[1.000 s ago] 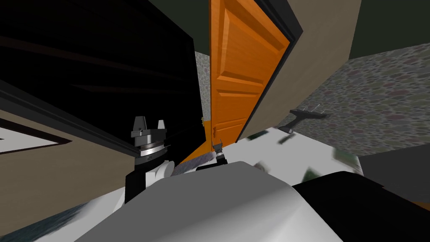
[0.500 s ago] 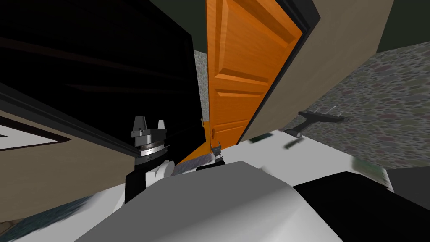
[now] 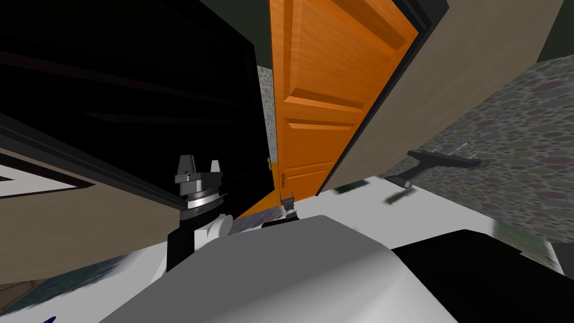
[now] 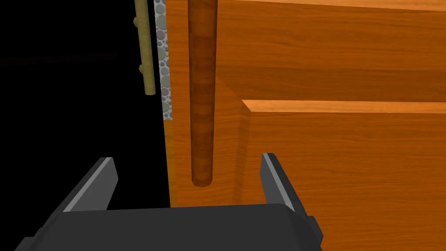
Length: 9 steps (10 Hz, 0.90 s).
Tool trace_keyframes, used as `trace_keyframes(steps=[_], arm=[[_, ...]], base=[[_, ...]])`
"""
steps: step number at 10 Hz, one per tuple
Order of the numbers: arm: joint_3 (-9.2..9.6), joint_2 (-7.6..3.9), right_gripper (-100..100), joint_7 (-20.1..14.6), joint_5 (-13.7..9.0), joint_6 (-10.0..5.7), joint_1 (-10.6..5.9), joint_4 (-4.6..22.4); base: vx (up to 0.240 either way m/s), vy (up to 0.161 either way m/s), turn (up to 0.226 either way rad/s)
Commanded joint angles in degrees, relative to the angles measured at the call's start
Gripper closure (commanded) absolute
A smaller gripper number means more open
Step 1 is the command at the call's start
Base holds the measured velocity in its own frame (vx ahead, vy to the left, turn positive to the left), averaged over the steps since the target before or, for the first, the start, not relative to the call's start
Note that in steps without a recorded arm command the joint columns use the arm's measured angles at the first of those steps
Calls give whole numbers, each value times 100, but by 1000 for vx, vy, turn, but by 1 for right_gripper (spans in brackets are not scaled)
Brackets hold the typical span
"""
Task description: Push the door open
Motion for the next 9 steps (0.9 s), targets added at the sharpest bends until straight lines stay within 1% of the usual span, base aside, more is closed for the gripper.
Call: trace_keyframes(steps=[1, 2, 3, 4, 7, 9], arm=[[44, 43, -100, -98, -51, -58, -69, 185], [89, 72, -100, -166, -99, -86, -93, 287], [57, 53, -100, -112, -75, -47, -78, 204], [42, -45, -100, -152, -91, -64, -100, 242], [6, -126, -100, -204, -110, -86, -138, 294], [-19, -122, -100, -241, -123, -102, -164, 331]], base=[[26, -50, 38], [25, -60, 65], [11, -30, 17], [117, 20, 25], [207, 35, 24], [203, 16, 25]])
